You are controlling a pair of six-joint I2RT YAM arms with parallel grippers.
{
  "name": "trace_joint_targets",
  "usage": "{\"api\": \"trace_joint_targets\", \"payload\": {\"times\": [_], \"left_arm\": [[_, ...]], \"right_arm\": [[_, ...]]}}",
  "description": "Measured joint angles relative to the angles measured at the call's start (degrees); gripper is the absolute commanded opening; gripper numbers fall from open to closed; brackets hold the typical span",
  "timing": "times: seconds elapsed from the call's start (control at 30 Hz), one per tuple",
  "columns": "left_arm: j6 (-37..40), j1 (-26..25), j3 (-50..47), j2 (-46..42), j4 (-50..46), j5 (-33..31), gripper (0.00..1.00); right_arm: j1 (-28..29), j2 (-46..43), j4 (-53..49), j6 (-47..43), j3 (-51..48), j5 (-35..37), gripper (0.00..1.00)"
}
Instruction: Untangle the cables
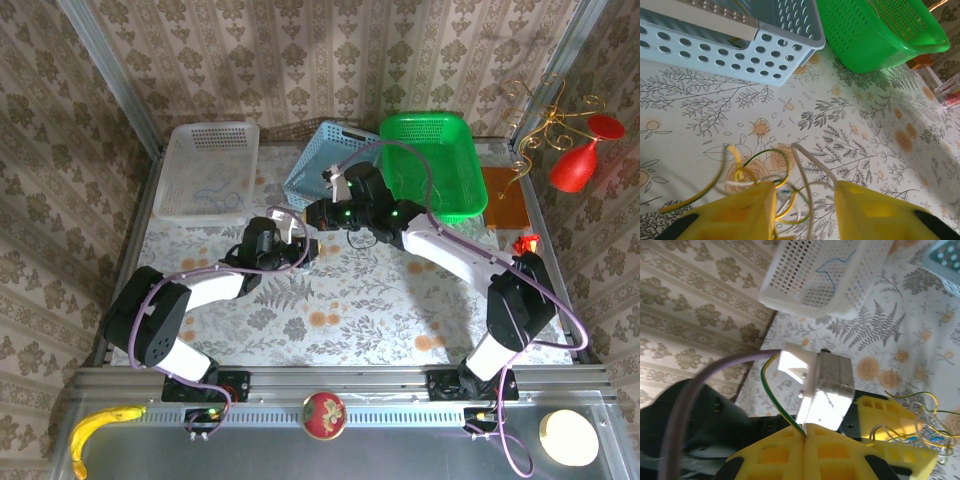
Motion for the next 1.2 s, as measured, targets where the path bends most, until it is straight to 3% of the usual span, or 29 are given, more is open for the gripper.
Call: {"api": "trace_joint_targets", "payload": {"times": [0.43, 0.53, 0.67, 0.9, 1.2], "left_arm": [[-1.09, 0.00, -7.72, 0.02, 3.26, -0.39, 0.38], [-1.70, 0.00, -8.20, 0.00, 3.63, -0.35, 0.45], [-2.80, 0.00, -8.20, -1.64, 2.89, -0.28, 0.64], [-4.48, 0.00, -6.75, -11.69, -2.99, -0.26, 0.99], [-4.72, 0.13, -0.20, -19.28, -14.93, -2.54, 1.00]], "right_arm": [[-7.52, -4.13, 6.34, 9.27, 12.81, -4.66, 0.00], [-8.87, -4.07, 6.54, 9.51, 15.28, -4.44, 0.00], [-10.51, -2.73, 6.25, 8.09, 17.57, -2.21, 0.00], [-13.73, 8.50, 5.64, 3.72, 21.68, 4.31, 0.00], [-15.47, 27.93, 1.44, -1.29, 32.24, 9.64, 0.00]]}}
